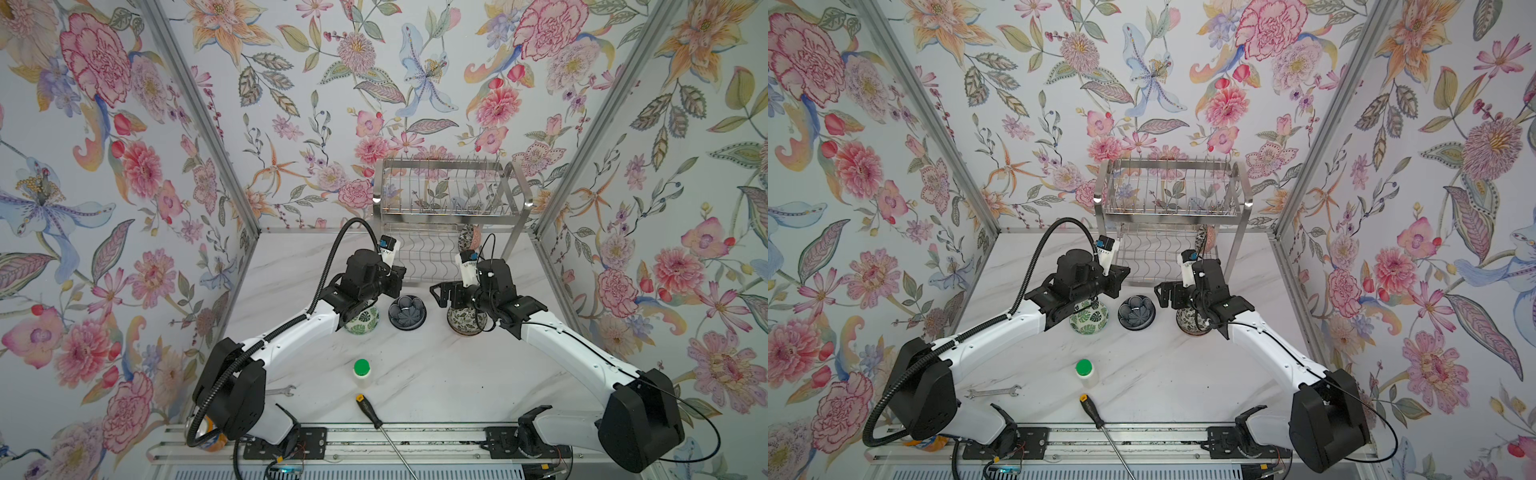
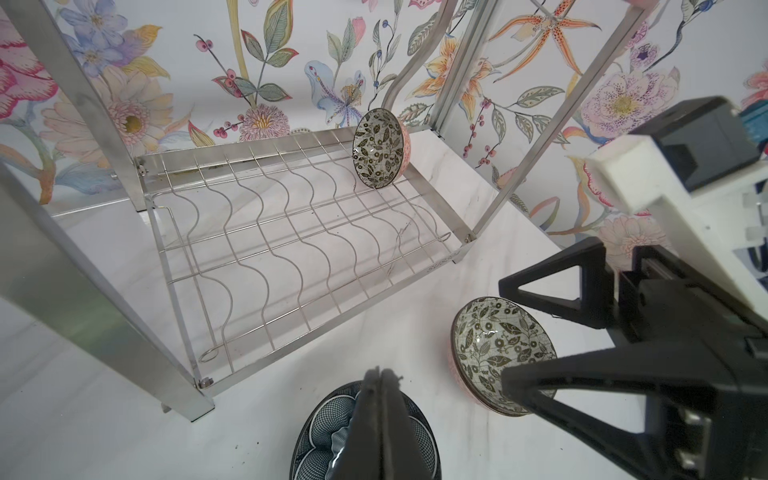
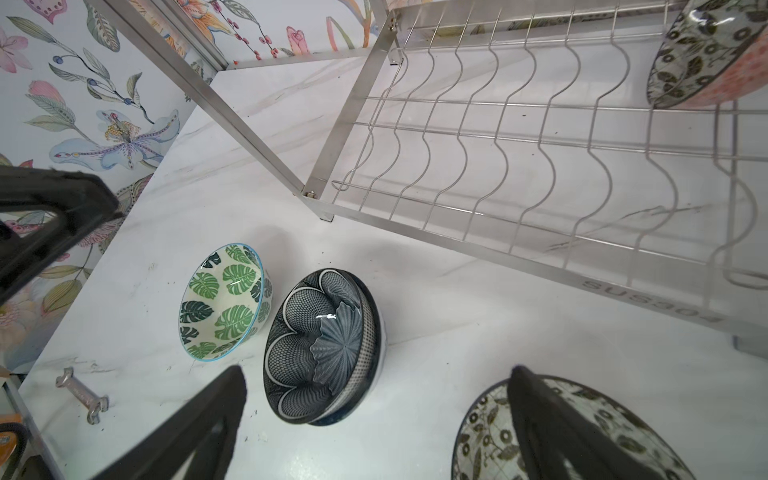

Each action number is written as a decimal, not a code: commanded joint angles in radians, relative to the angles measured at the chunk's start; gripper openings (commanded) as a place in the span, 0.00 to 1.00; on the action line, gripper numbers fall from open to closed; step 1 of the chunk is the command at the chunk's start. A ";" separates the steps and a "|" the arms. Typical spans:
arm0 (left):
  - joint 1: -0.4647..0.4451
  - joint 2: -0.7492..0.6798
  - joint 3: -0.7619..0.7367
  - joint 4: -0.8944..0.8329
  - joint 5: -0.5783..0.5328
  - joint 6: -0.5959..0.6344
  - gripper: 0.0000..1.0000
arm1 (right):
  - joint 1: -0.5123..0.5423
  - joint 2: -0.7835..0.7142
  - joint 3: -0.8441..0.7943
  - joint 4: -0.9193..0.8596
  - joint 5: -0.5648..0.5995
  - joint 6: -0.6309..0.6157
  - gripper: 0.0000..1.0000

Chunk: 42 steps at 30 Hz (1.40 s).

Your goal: Load the bowls into the dish rack

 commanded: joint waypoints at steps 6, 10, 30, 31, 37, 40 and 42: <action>0.010 -0.029 -0.050 -0.079 -0.018 0.043 0.00 | -0.010 -0.011 0.031 -0.022 0.032 0.001 0.99; 0.010 -0.014 -0.043 -0.163 -0.027 0.080 0.00 | -0.027 -0.028 0.037 -0.040 0.041 -0.015 0.99; -0.035 0.240 0.037 -0.357 -0.149 0.112 0.85 | -0.108 -0.096 0.030 -0.087 0.048 -0.063 0.99; -0.035 0.248 0.044 -0.364 -0.157 0.114 0.86 | -0.110 -0.097 0.031 -0.088 0.048 -0.063 0.99; -0.042 0.302 0.083 -0.374 -0.176 0.119 0.84 | -0.116 -0.099 0.025 -0.086 0.046 -0.066 0.99; -0.045 0.338 0.112 -0.380 -0.186 0.120 0.80 | -0.117 -0.098 0.024 -0.083 0.043 -0.066 0.99; -0.047 0.358 0.134 -0.388 -0.195 0.122 0.74 | -0.120 -0.100 0.023 -0.083 0.042 -0.066 0.99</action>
